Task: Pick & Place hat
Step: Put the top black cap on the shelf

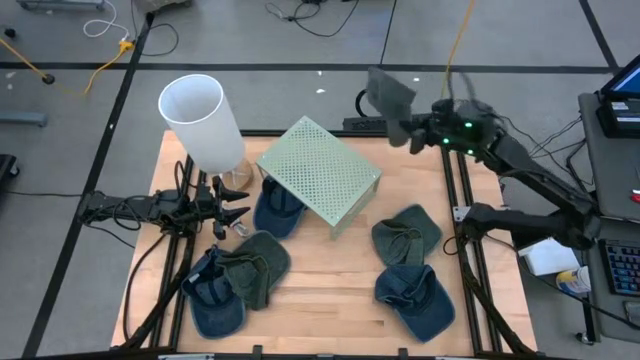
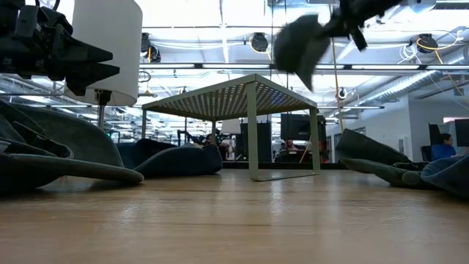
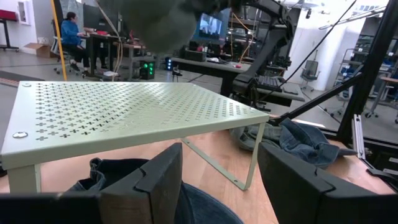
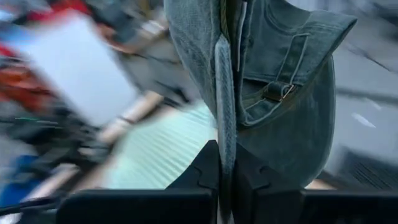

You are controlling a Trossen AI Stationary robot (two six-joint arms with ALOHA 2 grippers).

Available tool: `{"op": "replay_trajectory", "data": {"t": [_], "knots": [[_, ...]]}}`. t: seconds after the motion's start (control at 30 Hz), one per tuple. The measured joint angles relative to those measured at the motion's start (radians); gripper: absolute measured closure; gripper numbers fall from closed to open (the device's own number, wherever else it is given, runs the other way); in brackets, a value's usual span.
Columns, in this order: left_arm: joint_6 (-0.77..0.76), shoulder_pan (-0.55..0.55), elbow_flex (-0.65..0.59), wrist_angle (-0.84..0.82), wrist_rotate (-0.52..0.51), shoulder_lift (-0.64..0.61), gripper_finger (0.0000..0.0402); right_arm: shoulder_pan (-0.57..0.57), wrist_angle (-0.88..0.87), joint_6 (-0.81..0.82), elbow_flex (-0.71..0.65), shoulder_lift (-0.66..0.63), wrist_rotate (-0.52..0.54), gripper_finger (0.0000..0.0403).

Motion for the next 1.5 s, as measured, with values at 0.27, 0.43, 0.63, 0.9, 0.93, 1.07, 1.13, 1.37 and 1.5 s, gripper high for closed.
{"op": "replay_trajectory", "data": {"t": [0.27,0.43,0.63,0.9,0.93,1.07,1.13,1.37,1.5], "knots": [[0.0,0.0,0.0,0.0,0.0,0.0,0.0188,0.008,0.291,0.004,0.0,-0.037,-0.282,0.04],[0.0,0.0,0.0,0.0,0.0,0.0,0.0188,0.045,0.404,-0.005,0.0,-0.033,-0.36,0.04],[0.0,0.0,0.0,0.0,0.0,0.0,0.0188,0.085,0.438,-0.031,0.0,-0.02,-0.412,0.04],[-0.036,0.0,-0.002,0.028,0.0,0.0,0.0188,0.153,0.45,-0.025,0.0,0.021,-0.392,0.0399],[-0.065,0.0,-0.002,0.028,0.0,0.0,0.0188,0.161,0.459,-0.021,0.0,0.026,-0.378,0.04],[-0.13,0.0,-0.002,0.06,0.0,0.0,0.0188,0.182,0.521,-0.013,0.0,0.048,-0.353,0.04],[-0.129,-0.001,-0.002,0.082,0.016,0.001,0.0188,0.19,0.572,-0.01,0.0,0.054,-0.353,0.04],[-0.091,-0.031,0.081,0.141,0.122,0.021,0.0188,0.246,0.727,-0.047,0.0,0.072,-0.357,0.04],[-0.073,-0.073,0.207,0.141,0.097,0.121,0.0188,0.29,0.816,-0.081,0.0,0.082,-0.36,0.04]]}}
